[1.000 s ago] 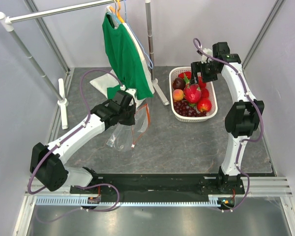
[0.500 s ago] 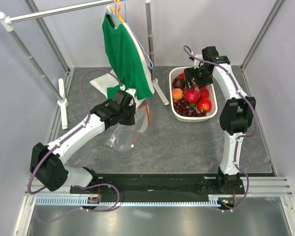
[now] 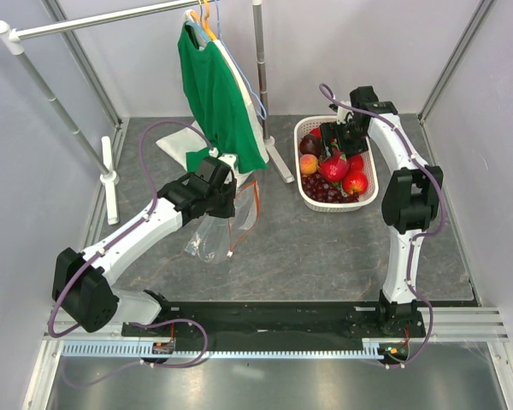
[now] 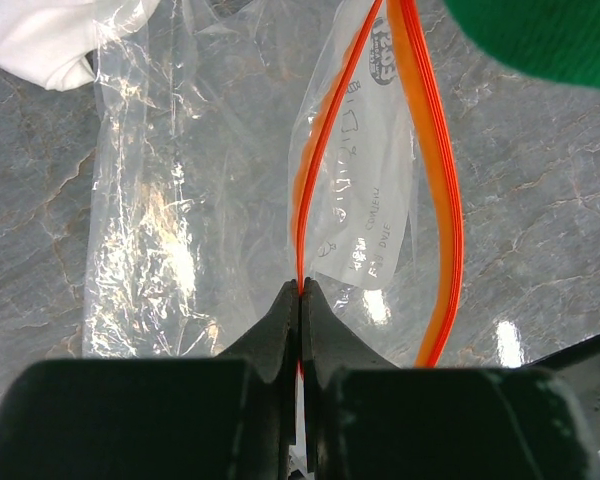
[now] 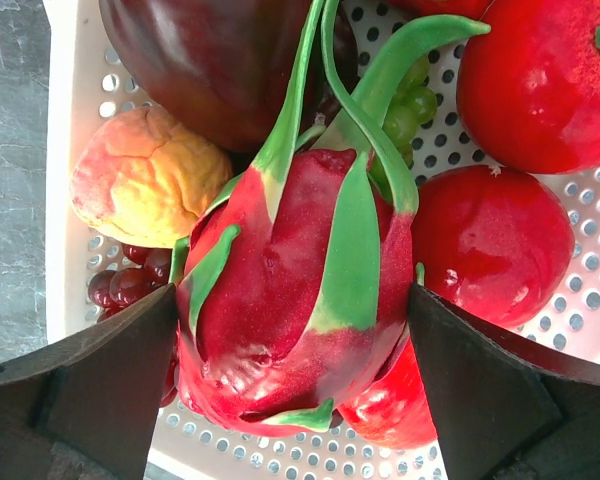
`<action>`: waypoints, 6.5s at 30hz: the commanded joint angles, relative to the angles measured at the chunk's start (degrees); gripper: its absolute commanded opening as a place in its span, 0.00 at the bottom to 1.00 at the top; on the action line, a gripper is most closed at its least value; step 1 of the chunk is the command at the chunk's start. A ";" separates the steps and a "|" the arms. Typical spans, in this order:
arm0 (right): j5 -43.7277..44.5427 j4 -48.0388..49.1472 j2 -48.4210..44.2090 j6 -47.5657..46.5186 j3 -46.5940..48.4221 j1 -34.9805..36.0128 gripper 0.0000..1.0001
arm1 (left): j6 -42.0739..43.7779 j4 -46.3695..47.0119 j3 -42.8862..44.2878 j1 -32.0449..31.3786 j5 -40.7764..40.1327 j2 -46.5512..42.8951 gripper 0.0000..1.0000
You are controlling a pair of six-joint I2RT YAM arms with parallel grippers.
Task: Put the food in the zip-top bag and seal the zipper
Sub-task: Pick up the fake fruit from the bin, then place the fake fruit in the zipper food storage bag, then adjust the zipper food storage bag at the center of the board.
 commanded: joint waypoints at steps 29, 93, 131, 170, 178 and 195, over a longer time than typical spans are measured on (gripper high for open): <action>-17.49 -3.35 -11.80 -2.48 -10.87 -4.83 0.63 | -0.96 0.89 0.53 0.72 2.12 -2.37 0.02; -9.06 79.10 -48.02 78.38 -69.06 30.06 0.54 | -21.70 1.94 1.58 8.19 24.54 0.62 0.02; -1.75 51.05 -49.77 42.51 -58.77 40.17 0.69 | -24.34 23.01 -11.07 11.89 33.93 -8.52 0.02; 1.66 53.25 -47.76 31.18 -67.83 26.63 0.52 | -28.30 46.51 -28.30 22.26 51.17 -15.82 0.02; -3.07 64.66 -39.76 28.55 -67.21 26.72 0.49 | -27.33 45.19 -28.48 22.26 51.43 -16.35 0.02; -8.18 70.39 -29.73 26.08 -63.53 29.27 0.49 | -26.98 44.13 -27.86 22.26 51.25 -15.82 0.02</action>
